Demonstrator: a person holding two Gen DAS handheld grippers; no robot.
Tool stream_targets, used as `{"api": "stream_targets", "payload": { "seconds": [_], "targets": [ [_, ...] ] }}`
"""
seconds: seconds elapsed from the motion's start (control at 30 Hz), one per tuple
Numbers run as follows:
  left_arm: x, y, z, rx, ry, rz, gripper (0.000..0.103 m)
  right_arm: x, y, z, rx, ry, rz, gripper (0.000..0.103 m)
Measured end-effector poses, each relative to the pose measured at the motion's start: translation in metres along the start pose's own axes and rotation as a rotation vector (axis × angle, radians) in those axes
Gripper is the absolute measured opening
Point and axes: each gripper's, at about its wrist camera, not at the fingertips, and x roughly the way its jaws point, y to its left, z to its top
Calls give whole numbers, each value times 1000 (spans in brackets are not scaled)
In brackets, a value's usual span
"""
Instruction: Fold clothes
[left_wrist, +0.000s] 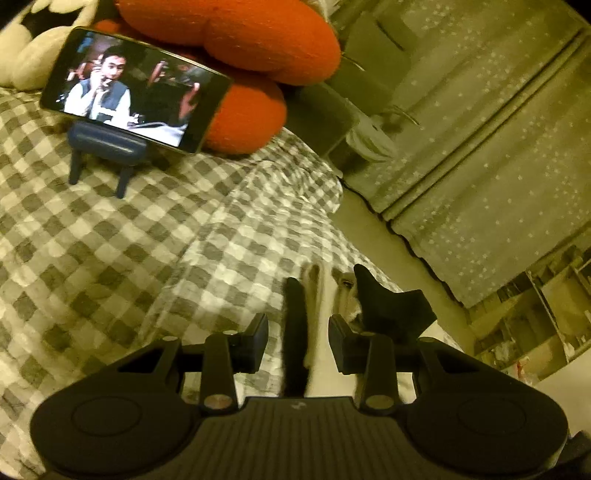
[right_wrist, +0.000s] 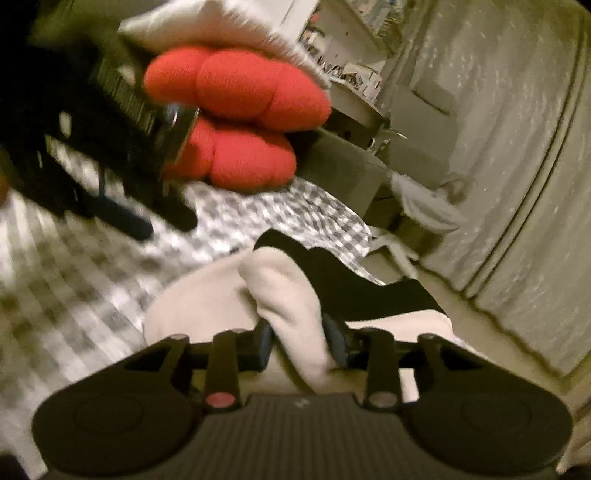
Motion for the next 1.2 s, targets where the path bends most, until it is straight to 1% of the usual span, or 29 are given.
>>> {"api": "stream_targets", "payload": {
  "seconds": [0.07, 0.13, 0.23, 0.3, 0.33, 0.4, 0.47, 0.53, 0.6, 0.67, 0.9, 0.97, 1.03, 1.1, 1.17, 1.2],
  "targets": [
    [0, -2, 0, 9, 0, -14, 35, -5, -7, -5, -12, -1, 7, 31],
    [0, -4, -1, 10, -1, -37, 35, -9, -10, -12, -32, 1, 29, 25],
    [-1, -6, -1, -9, 11, -95, 35, -16, -4, -23, -37, -34, 19, 21],
    [1, -3, -2, -50, 29, -150, 36, -20, -7, -21, 15, -112, 14, 21],
    [1, -2, -2, -65, 32, -162, 37, -23, -8, -21, 24, -129, 28, 21],
    [0, -1, -1, -85, 25, -161, 41, -29, -9, -21, 42, -164, 55, 20],
    [0, 3, 0, -105, 10, -157, 42, -35, -9, -21, 56, -196, 80, 20],
    [0, 8, 2, -129, 3, -149, 42, -28, 1, -28, -5, -159, 82, 20],
    [3, 12, 3, -140, 8, -145, 42, -22, 5, -33, -22, -118, 98, 20],
    [5, 12, 3, -142, 16, -145, 42, -22, 8, -35, -40, -115, 96, 21],
    [8, 7, 1, -110, 19, -138, 42, -22, 6, -32, -72, -81, 150, 22],
    [10, 5, -1, -95, 23, -135, 42, -22, 5, -32, -82, -71, 165, 25],
    [11, 0, -3, -59, 25, -132, 43, -22, 4, -31, -91, -61, 180, 28],
    [13, -4, -5, -20, 26, -103, 43, -22, 3, -31, -98, -51, 197, 30],
    [14, -4, -6, -5, 18, -78, 43, -32, -11, -26, -55, -54, 262, 35],
    [13, -4, -5, -2, 13, -73, 42, -37, -18, -23, -33, -55, 294, 41]
  ]
}}
